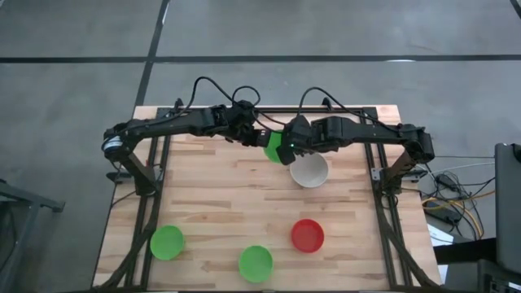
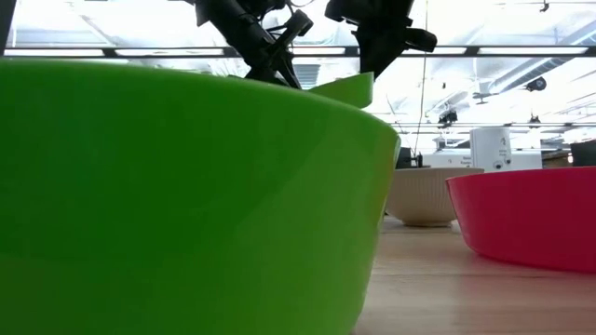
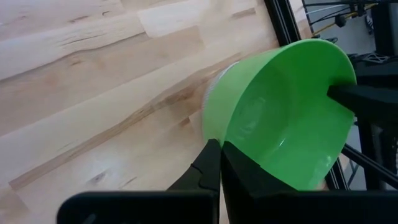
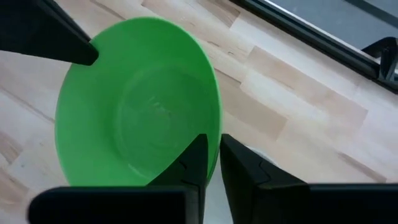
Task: Nest bowls inside each other
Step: Stack the top green bowl on the grey bowl
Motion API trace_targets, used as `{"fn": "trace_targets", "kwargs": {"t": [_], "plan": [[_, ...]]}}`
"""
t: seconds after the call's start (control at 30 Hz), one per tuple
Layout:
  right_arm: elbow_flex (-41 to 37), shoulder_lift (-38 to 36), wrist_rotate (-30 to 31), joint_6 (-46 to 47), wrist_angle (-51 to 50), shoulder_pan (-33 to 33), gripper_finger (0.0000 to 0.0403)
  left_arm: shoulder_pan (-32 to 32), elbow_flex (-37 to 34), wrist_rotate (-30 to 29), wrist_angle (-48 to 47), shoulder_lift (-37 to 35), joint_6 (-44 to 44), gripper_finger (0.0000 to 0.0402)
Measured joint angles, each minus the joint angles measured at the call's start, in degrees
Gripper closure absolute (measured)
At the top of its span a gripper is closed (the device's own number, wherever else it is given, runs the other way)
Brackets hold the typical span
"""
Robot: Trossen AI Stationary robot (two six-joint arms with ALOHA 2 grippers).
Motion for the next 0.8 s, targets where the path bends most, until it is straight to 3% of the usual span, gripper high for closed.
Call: {"fn": "trace_targets", "kwargs": {"t": [0.57,0.8], "plan": [[0.46,0.0,0.2,-1.13,-0.02,-0.07,0.0394,-0.02,0.0,0.36,-0.02,-0.04,-0.2,0.0398],[0.63,-0.02,0.19,-1.28,0.09,-0.07,0.0394,-0.03,0.0,0.58,0.11,-0.09,-0.23,0.0376]]}}
